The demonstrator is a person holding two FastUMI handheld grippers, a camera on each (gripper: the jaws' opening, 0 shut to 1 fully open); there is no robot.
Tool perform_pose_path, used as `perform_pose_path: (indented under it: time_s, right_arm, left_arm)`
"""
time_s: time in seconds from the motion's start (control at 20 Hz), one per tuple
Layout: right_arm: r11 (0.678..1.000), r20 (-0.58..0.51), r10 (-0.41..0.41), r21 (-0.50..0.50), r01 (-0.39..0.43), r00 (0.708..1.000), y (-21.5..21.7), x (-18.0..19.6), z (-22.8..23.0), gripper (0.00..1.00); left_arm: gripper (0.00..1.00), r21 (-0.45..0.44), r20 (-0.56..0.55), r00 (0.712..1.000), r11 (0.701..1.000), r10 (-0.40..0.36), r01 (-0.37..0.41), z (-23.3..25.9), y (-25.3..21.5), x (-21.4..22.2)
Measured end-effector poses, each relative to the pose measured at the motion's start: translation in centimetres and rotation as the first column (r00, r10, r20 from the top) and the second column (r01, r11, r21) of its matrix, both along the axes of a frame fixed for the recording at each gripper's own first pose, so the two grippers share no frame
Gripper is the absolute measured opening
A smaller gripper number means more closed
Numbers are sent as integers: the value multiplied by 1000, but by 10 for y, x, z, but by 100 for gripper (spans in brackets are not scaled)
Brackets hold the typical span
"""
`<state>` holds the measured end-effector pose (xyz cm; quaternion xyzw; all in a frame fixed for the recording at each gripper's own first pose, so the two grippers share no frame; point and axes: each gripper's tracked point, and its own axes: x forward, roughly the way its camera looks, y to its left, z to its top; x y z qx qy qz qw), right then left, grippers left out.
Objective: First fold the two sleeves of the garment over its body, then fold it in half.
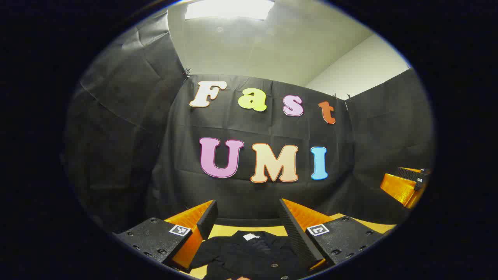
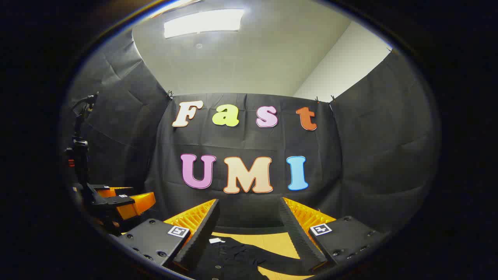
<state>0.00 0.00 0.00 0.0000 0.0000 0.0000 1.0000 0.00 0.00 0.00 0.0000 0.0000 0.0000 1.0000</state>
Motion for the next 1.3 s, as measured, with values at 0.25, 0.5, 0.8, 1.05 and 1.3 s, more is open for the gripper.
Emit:
perform_pose_path:
  time_s: [0.25, 0.5, 0.8, 1.05, 1.3]
  right_arm:
    - [1000, -5, 9, -7, -9, 1000, 0, 3, -1, 96]
    - [1000, 13, -1, -9, 1, 1000, -3, 3, 2, 96]
    - [1000, 16, -3, -11, 3, 1000, -4, 6, 1, 95]
    - [1000, 4, 3, -7, -3, 1000, -3, 6, -2, 96]
    - [1000, -21, 21, -11, -22, 1000, -3, 5, -9, 95]
  left_arm:
    - [92, 10, 9, 1000, 1000, 9, -9, 1, 2, 3]
    - [92, 14, 9, 1000, 1000, 14, -14, 0, 6, 3]
    - [92, 18, 7, 1000, 1000, 15, -15, 1, 8, 5]
    - [93, 24, 6, 1000, 999, 26, -26, -1, 11, 7]
    - [92, 28, 8, 1000, 999, 28, -28, -1, 10, 4]
